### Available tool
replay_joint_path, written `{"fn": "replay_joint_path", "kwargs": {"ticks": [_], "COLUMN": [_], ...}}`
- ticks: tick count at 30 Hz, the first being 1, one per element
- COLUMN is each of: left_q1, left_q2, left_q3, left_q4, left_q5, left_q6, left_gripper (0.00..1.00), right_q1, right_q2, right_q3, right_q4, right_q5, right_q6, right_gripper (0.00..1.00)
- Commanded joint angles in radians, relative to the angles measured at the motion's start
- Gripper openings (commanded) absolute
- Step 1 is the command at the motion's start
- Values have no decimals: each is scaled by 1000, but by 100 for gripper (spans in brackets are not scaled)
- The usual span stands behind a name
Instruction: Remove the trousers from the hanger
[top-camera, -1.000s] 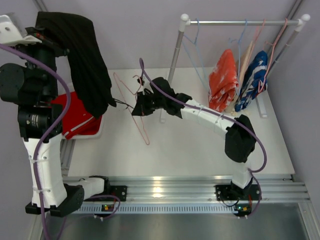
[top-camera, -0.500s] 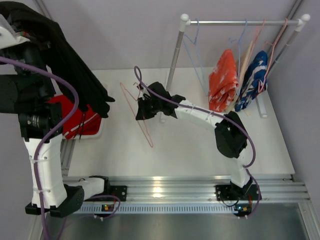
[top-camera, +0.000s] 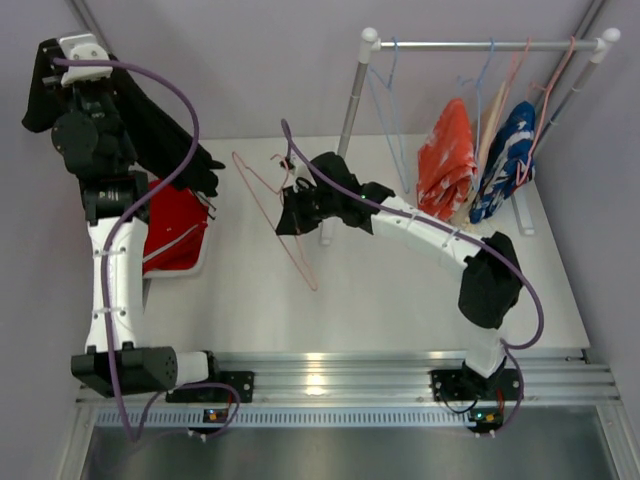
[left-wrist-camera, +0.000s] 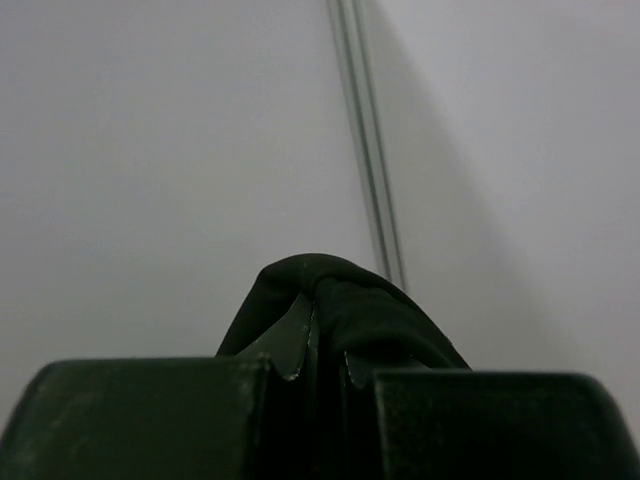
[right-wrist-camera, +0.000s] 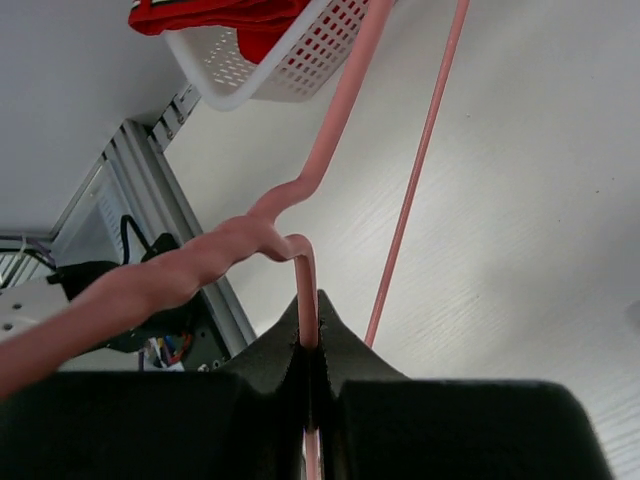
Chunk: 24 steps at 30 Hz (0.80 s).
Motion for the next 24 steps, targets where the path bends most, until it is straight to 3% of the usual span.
{"fn": "replay_joint_path", "kwargs": {"ticks": [1, 9, 20, 24], "left_q1": [66, 147, 201, 215], "left_q2": [47, 176, 237, 219], "left_q3": [103, 234, 194, 151], "left_q4": [217, 187, 265, 205], "left_q5": [8, 48, 71, 163], "left_q6": [-14, -60, 0, -48], "left_gripper": [0, 0, 0, 0], "right_q1": [-16, -33, -38, -38], "right_q2": [-99, -114, -102, -90], "right_q3": [-14, -17, -29, -23], "right_q4": [16, 21, 30, 36], "right_q5": [-38, -54, -67, -68], "right_q6": [-17, -5, 8, 11], "right_gripper": [0, 0, 0, 0]}}
